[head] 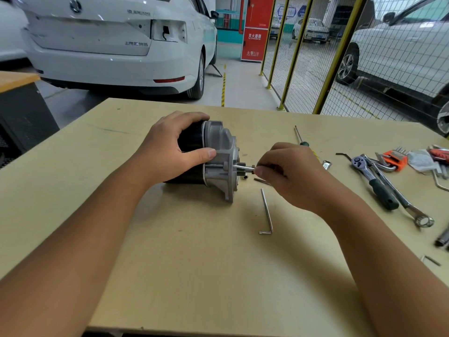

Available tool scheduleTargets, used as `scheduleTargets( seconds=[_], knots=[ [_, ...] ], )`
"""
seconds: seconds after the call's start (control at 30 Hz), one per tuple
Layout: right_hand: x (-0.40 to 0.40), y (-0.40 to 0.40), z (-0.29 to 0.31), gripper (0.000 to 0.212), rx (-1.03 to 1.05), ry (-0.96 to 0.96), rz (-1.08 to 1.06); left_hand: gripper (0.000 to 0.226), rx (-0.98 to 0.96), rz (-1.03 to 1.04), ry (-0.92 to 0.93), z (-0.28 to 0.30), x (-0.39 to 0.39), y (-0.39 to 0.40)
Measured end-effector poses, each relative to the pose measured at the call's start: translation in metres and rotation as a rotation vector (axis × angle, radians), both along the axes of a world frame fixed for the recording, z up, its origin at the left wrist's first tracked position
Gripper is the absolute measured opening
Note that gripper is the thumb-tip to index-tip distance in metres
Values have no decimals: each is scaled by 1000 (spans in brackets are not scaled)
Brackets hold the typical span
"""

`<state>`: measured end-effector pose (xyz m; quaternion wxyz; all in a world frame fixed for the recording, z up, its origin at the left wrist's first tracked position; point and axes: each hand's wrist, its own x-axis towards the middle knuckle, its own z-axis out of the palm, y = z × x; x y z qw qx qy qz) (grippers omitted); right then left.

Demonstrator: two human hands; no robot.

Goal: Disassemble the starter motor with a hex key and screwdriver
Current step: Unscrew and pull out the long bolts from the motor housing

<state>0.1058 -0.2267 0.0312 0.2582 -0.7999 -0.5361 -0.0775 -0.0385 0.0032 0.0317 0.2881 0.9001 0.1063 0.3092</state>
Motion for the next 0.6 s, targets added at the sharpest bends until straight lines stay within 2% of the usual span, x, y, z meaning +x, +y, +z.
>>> scheduleTargets(
  seconds=[0.6],
  knots=[
    [-1,0,3,9,21,-39,-32,71,-3,-5,4,1,-1,-1]
  ],
)
